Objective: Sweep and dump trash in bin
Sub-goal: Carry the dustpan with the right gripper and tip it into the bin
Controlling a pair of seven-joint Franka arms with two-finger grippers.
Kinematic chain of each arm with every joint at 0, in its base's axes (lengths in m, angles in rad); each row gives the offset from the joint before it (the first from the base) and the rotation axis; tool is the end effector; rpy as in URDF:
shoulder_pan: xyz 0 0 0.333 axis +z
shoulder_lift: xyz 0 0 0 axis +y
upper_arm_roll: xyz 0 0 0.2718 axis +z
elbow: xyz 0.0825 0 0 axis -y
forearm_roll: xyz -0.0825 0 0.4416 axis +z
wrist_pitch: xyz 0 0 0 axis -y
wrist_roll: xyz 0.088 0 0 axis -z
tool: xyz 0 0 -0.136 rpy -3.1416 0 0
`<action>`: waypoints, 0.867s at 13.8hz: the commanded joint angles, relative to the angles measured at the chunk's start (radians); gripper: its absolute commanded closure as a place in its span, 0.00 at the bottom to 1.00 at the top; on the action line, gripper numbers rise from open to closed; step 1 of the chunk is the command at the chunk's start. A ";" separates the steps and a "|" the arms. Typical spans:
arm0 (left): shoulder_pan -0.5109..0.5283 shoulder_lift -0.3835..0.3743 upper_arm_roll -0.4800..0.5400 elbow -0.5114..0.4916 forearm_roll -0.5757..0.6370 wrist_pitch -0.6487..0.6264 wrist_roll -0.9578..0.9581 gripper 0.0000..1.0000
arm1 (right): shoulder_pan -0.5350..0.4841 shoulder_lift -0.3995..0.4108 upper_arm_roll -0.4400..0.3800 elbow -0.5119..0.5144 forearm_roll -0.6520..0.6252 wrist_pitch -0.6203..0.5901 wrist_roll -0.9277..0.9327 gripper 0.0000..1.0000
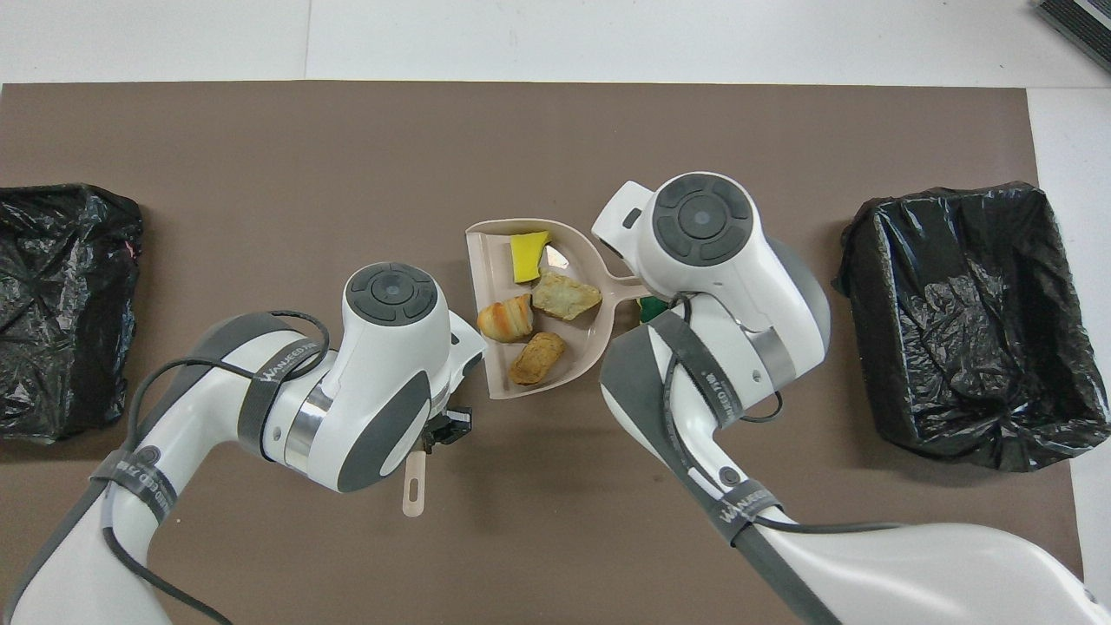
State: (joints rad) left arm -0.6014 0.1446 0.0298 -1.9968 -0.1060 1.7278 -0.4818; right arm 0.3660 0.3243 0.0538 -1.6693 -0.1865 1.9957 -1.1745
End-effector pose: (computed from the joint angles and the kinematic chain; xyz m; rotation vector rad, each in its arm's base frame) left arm 0.4669 -0.3153 0.2616 -2.9546 0.0748 0.6077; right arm 0.6377 0.2649 0.3240 2.0137 2.2202 -0.0804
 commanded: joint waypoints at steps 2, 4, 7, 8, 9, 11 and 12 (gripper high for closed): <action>-0.081 -0.097 0.009 -0.112 -0.050 -0.013 -0.055 1.00 | -0.111 -0.080 0.009 0.035 0.041 -0.136 -0.125 1.00; -0.130 -0.181 0.009 -0.186 -0.066 -0.008 -0.106 1.00 | -0.178 -0.090 0.006 0.072 0.027 -0.193 -0.193 1.00; -0.237 -0.258 0.007 -0.296 -0.101 0.096 -0.234 1.00 | -0.315 -0.142 -0.003 0.075 0.000 -0.205 -0.284 1.00; -0.282 -0.275 0.007 -0.321 -0.112 0.149 -0.285 1.00 | -0.362 -0.157 -0.003 0.075 -0.031 -0.212 -0.293 1.00; -0.325 -0.296 0.007 -0.356 -0.132 0.206 -0.340 1.00 | -0.412 -0.169 -0.003 0.077 -0.066 -0.212 -0.295 1.00; -0.380 -0.329 0.007 -0.410 -0.146 0.301 -0.424 1.00 | -0.499 -0.182 -0.003 0.075 -0.138 -0.215 -0.322 1.00; -0.386 -0.347 0.007 -0.434 -0.170 0.315 -0.443 1.00 | -0.553 -0.183 -0.002 0.072 -0.189 -0.204 -0.359 1.00</action>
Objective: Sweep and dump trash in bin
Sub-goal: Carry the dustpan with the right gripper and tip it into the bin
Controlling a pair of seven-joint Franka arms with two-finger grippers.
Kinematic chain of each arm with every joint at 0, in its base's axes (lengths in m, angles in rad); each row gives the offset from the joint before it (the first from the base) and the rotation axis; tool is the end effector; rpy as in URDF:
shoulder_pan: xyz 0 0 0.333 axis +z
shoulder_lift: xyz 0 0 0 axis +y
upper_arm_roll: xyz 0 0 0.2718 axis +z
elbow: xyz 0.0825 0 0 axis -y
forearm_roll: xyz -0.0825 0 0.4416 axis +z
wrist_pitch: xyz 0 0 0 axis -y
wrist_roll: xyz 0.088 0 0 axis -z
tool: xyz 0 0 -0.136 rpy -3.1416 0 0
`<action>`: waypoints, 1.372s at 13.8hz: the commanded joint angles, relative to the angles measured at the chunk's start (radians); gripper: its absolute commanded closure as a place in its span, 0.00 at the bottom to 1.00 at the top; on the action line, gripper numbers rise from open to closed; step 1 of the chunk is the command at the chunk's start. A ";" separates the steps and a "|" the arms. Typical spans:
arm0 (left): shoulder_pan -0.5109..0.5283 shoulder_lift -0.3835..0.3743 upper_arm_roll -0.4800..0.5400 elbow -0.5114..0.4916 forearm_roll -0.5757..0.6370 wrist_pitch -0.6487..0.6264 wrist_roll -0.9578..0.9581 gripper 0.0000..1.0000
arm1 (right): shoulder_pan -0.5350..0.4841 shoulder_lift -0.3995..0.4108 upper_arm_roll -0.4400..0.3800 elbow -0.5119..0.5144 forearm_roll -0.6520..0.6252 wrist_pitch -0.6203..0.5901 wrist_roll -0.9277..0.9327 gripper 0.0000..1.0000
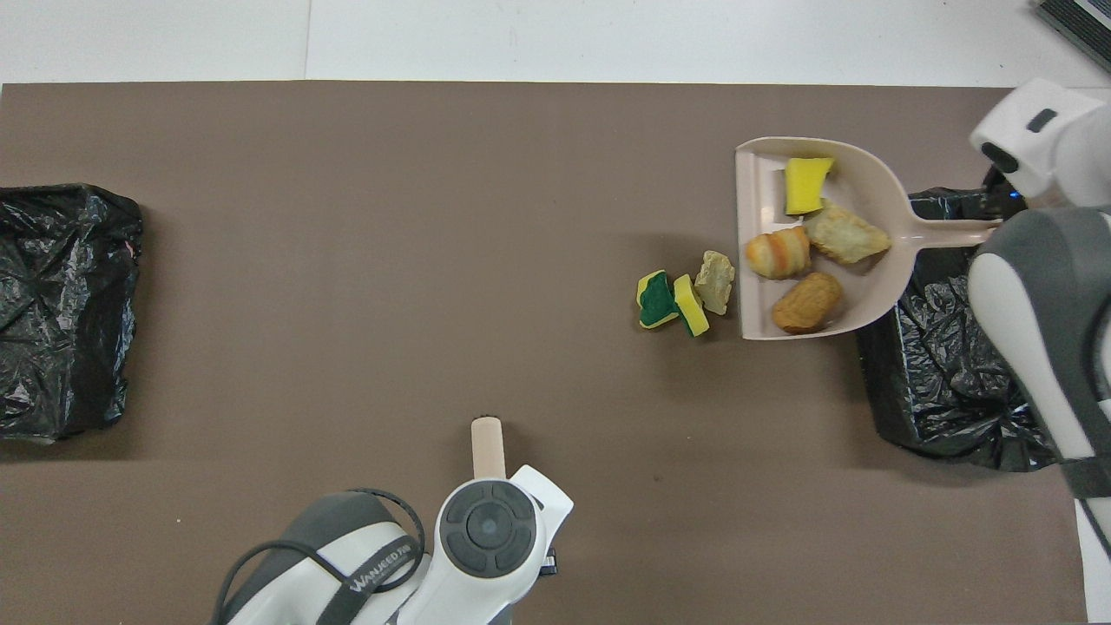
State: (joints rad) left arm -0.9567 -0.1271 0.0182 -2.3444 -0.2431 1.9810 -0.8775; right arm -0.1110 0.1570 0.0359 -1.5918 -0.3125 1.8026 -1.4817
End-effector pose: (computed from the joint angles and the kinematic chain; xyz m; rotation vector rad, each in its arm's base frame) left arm 0.2808 -0.4201 0.2622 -3.0482 -0.0952 0.4802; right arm 0.6648 -0.0856 0.4657 2.1361 1.9311 -0.2507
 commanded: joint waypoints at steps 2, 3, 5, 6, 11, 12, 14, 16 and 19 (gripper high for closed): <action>-0.046 -0.100 0.017 -0.148 -0.053 0.122 -0.038 1.00 | -0.117 -0.019 0.015 -0.011 -0.202 0.013 -0.051 1.00; -0.062 -0.101 0.017 -0.176 -0.059 0.159 -0.035 1.00 | -0.149 -0.028 0.016 -0.023 -0.261 0.026 -0.051 1.00; -0.063 -0.106 0.017 -0.187 -0.071 0.162 -0.032 1.00 | -0.167 -0.062 0.013 -0.098 -0.372 0.134 -0.048 1.00; -0.063 -0.111 0.019 -0.196 -0.085 0.170 -0.015 1.00 | -0.171 -0.068 0.015 -0.118 -0.457 0.164 -0.016 1.00; -0.051 -0.105 0.022 -0.211 -0.130 0.193 0.084 0.94 | -0.187 -0.094 0.015 -0.205 -0.641 0.163 0.040 1.00; -0.051 -0.103 0.023 -0.210 -0.130 0.191 0.100 0.84 | -0.188 -0.096 0.015 -0.205 -0.660 0.159 0.032 1.00; -0.045 -0.100 0.026 -0.202 -0.131 0.176 0.115 0.59 | -0.191 -0.111 0.015 -0.203 -0.671 0.129 -0.017 1.00; -0.028 -0.077 0.029 -0.175 -0.130 0.173 0.120 0.27 | -0.196 -0.125 0.016 -0.203 -0.671 0.116 -0.069 1.00; 0.021 -0.036 0.032 -0.095 -0.111 0.168 0.117 0.00 | -0.182 -0.151 0.018 -0.200 -0.666 0.121 -0.123 1.00</action>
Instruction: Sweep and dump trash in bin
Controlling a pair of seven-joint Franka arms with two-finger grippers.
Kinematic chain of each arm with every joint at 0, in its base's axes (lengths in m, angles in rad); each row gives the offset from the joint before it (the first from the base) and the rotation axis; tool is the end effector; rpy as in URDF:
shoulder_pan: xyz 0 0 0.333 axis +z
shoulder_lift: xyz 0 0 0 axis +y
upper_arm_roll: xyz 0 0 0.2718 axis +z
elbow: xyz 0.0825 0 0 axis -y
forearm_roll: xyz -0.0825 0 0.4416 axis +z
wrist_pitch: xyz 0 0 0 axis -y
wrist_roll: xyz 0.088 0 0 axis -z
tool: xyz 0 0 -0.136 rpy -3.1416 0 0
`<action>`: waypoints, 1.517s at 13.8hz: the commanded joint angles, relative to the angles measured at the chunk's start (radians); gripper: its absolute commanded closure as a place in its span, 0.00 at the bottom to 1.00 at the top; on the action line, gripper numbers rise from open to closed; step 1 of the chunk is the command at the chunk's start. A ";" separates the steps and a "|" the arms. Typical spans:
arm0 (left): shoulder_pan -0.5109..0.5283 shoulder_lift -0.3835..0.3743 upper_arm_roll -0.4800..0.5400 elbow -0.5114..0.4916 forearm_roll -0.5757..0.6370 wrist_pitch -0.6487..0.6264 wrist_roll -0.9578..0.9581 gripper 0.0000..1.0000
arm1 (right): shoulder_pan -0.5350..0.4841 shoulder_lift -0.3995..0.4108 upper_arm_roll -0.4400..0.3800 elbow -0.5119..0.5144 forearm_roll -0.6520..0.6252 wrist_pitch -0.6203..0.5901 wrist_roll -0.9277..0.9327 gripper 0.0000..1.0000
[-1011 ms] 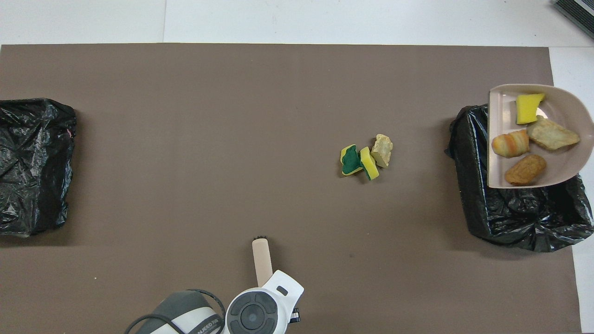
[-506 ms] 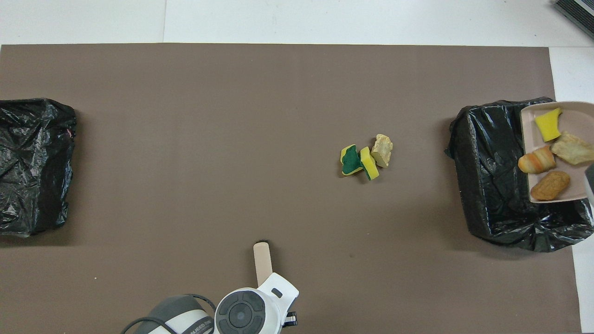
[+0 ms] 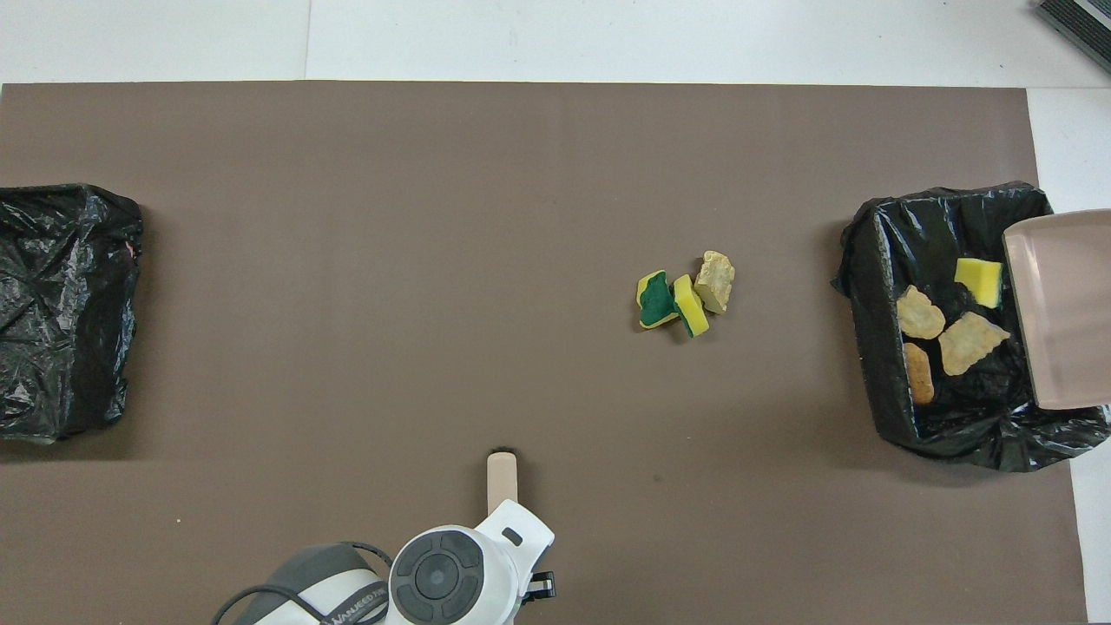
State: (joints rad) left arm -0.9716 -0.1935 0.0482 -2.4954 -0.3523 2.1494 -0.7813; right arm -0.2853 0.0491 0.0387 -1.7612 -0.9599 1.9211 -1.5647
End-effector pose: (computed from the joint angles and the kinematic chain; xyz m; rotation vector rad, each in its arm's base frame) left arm 0.2712 -0.3985 0.2375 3.0261 0.1106 -0.4843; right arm 0.6172 -0.2381 0.4907 1.6326 1.7125 -0.8358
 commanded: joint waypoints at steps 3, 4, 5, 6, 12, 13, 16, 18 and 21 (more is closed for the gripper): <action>0.158 0.066 0.002 0.214 0.111 -0.145 0.045 0.00 | -0.008 -0.041 0.021 -0.021 0.022 -0.002 -0.052 1.00; 0.181 0.074 0.002 0.234 0.168 -0.181 0.047 0.00 | -0.003 -0.041 0.023 -0.020 0.106 -0.002 -0.058 1.00; 0.207 0.074 0.002 0.243 0.206 -0.181 0.054 0.00 | 0.000 -0.041 0.024 -0.021 0.183 -0.002 -0.063 1.00; 0.240 0.074 0.002 0.259 0.223 -0.189 0.075 0.00 | 0.000 -0.040 0.024 -0.023 0.248 -0.001 -0.075 1.00; 0.479 0.058 0.007 0.461 0.295 -0.359 0.335 0.00 | 0.053 -0.035 0.027 -0.026 0.570 -0.022 0.128 1.00; 0.500 0.060 0.007 0.504 0.303 -0.382 0.367 0.00 | 0.087 -0.034 0.026 -0.021 0.579 -0.022 0.223 1.00; 0.577 0.060 0.007 0.628 0.312 -0.500 0.482 0.00 | 0.173 -0.028 0.027 -0.017 0.640 -0.027 0.533 1.00; 0.640 0.060 0.009 0.719 0.317 -0.580 0.562 0.00 | 0.222 0.007 0.027 0.011 0.719 -0.066 0.746 1.00; 0.746 0.065 0.009 0.843 0.335 -0.672 0.695 0.00 | 0.294 0.077 0.027 0.066 0.837 -0.131 1.059 1.00</action>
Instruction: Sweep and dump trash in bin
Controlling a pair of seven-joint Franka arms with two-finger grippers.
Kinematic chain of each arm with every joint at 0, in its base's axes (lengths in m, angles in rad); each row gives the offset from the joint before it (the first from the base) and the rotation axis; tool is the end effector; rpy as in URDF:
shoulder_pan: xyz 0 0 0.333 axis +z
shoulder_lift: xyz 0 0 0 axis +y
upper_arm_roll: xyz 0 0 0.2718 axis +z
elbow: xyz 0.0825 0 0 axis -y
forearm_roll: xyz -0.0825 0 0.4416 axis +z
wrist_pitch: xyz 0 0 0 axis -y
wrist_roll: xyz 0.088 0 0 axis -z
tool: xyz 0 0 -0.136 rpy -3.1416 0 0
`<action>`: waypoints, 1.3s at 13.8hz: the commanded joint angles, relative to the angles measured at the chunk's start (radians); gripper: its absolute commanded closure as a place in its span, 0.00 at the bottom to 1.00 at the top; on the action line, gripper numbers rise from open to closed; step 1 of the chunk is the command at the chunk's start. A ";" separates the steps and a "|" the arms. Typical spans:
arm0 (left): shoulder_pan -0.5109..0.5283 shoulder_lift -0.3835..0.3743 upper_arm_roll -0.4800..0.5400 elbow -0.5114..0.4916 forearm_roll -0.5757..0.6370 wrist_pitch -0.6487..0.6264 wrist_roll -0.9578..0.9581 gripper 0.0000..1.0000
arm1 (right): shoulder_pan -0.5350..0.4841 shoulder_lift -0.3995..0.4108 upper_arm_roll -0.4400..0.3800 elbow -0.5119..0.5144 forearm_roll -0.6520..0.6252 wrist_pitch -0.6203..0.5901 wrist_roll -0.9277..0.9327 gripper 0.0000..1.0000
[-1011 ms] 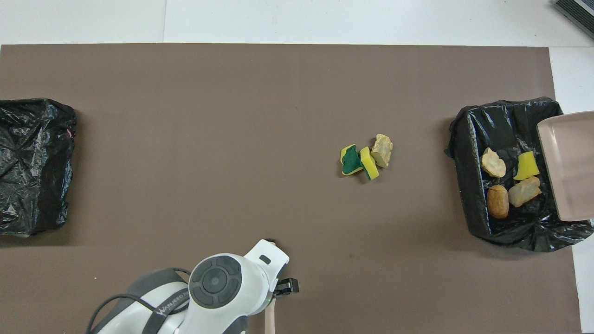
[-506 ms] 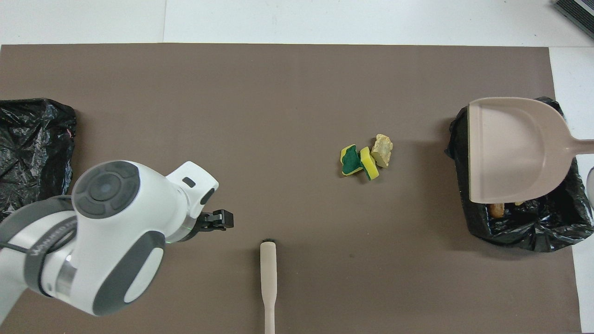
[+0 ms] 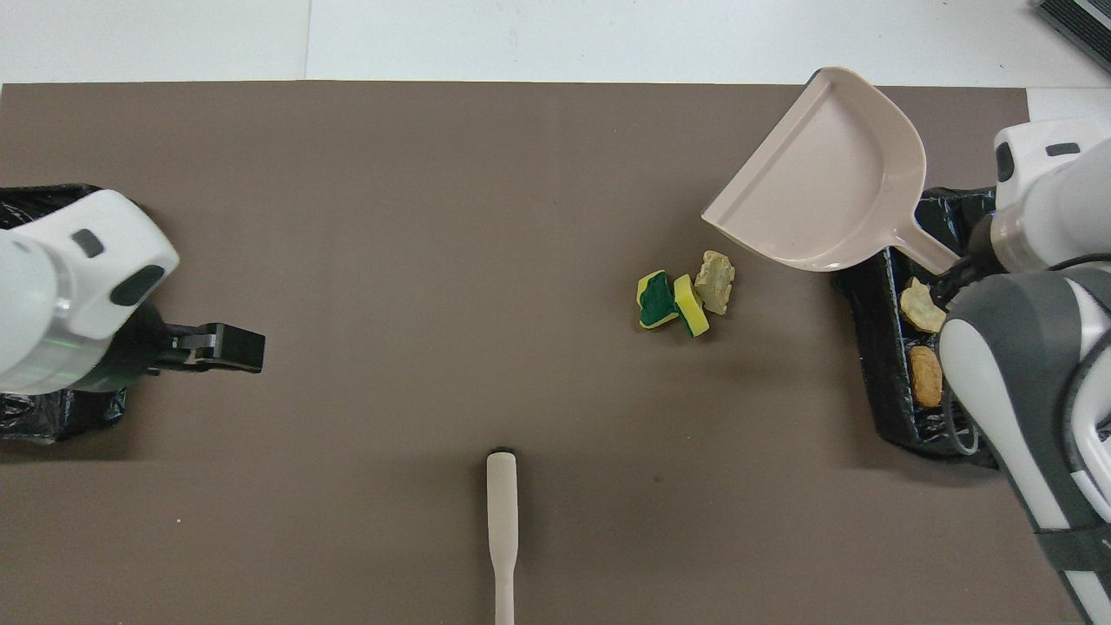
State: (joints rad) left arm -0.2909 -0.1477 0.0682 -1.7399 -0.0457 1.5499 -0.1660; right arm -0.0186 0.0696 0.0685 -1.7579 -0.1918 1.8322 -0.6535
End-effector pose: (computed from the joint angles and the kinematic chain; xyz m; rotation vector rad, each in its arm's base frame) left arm 0.5521 -0.1297 0.5474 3.0928 -0.0892 -0.0814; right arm 0.6387 0.0106 0.4324 2.7593 1.0901 -0.0728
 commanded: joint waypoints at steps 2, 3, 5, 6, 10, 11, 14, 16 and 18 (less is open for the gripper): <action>0.117 0.033 -0.011 0.158 0.033 -0.120 0.186 0.00 | 0.103 0.065 -0.002 0.063 0.110 -0.045 0.350 1.00; 0.139 0.039 -0.011 0.174 0.030 -0.135 0.197 0.00 | 0.141 0.085 -0.002 0.063 0.132 -0.045 0.458 1.00; 0.148 0.072 -0.007 0.236 0.029 -0.174 0.198 0.00 | 0.224 0.111 -0.002 0.063 0.173 -0.024 0.657 1.00; 0.151 0.100 -0.002 0.275 0.029 -0.191 0.201 0.00 | 0.277 0.124 -0.002 0.063 0.178 -0.005 0.742 1.00; 0.151 0.145 -0.001 0.339 0.029 -0.199 0.209 0.00 | 0.458 0.209 -0.002 0.081 0.215 0.079 1.076 1.00; 0.150 0.142 -0.002 0.336 0.029 -0.194 0.211 0.00 | 0.492 0.246 -0.002 0.104 0.204 0.081 1.106 1.00; 0.148 0.129 -0.010 0.332 0.032 -0.188 0.227 0.00 | 0.606 0.416 -0.002 0.286 0.204 0.071 1.252 1.00; 0.148 0.126 -0.010 0.327 0.029 -0.183 0.230 0.00 | 0.647 0.516 -0.002 0.398 0.204 0.082 1.360 1.00; 0.148 0.126 -0.010 0.326 0.029 -0.185 0.227 0.00 | 0.664 0.573 -0.002 0.443 0.204 0.110 1.416 1.00</action>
State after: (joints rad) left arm -0.1478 -0.0234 0.0641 -1.4309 -0.0315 1.3864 0.0482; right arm 0.6428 0.5578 0.0706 -1.4236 -0.0065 1.9312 0.7138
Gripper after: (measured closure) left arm 0.000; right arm 0.678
